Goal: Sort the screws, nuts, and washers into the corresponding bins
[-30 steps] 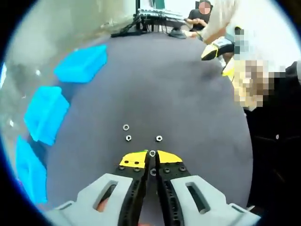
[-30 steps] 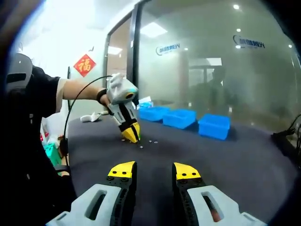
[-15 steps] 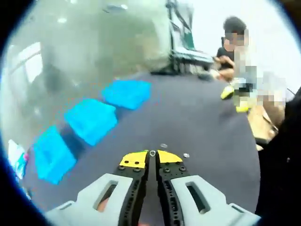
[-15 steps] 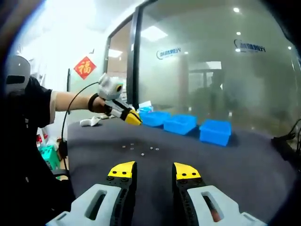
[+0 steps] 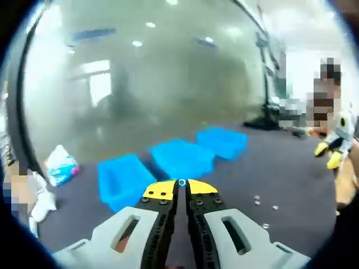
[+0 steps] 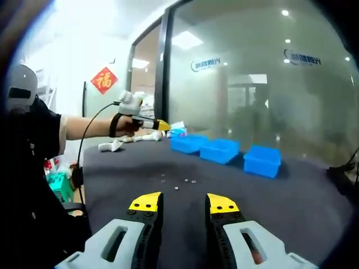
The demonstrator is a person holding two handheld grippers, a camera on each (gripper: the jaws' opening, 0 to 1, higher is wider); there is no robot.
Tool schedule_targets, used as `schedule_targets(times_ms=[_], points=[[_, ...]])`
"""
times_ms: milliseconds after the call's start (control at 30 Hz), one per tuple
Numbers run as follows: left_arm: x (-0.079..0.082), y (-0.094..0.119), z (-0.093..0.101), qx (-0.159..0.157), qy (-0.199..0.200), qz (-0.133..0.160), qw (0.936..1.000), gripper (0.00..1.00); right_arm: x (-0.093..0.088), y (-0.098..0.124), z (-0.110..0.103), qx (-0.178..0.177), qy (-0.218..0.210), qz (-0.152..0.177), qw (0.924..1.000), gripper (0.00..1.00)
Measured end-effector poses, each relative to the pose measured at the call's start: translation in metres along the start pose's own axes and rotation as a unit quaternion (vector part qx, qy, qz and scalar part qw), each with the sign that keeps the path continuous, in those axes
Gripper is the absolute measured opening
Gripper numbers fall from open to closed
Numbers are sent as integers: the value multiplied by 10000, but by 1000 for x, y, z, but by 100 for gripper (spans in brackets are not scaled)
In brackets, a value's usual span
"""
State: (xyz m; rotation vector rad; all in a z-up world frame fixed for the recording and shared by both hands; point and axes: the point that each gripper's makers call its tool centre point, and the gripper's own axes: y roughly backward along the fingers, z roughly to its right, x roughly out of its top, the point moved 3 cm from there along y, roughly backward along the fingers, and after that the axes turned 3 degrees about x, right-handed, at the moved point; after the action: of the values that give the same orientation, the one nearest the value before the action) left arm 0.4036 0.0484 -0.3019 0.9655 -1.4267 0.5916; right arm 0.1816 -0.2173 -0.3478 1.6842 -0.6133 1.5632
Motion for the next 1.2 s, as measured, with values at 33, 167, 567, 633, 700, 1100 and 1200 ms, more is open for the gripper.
schedule_targets(times_ms=[33,167,567,633,700,1100,1200], points=[[1,-1,-6,112,24,50,9999,5,1,0,0,6,-9,13,10000,26],[0,-10,-20,265,24,77,9996,5,1,-2,-2,28,-16,9,10000,26],[-6,-63,-77,871,426,-223,9950,5,-7,-8,-5,107,-121,-39,9999,26],[-5,-69,-82,935,433,-260,9943,5,-7,-8,-5,117,-131,-25,9998,26],[-4,-77,-87,999,392,-315,9937,5,-7,-8,-6,123,-148,-14,9998,26],[-9,-101,-84,910,348,-443,9943,5,-6,-5,-4,94,-194,31,9998,26],[-11,-102,-82,925,346,-434,9942,8,-8,-4,-3,94,-189,17,9998,26]])
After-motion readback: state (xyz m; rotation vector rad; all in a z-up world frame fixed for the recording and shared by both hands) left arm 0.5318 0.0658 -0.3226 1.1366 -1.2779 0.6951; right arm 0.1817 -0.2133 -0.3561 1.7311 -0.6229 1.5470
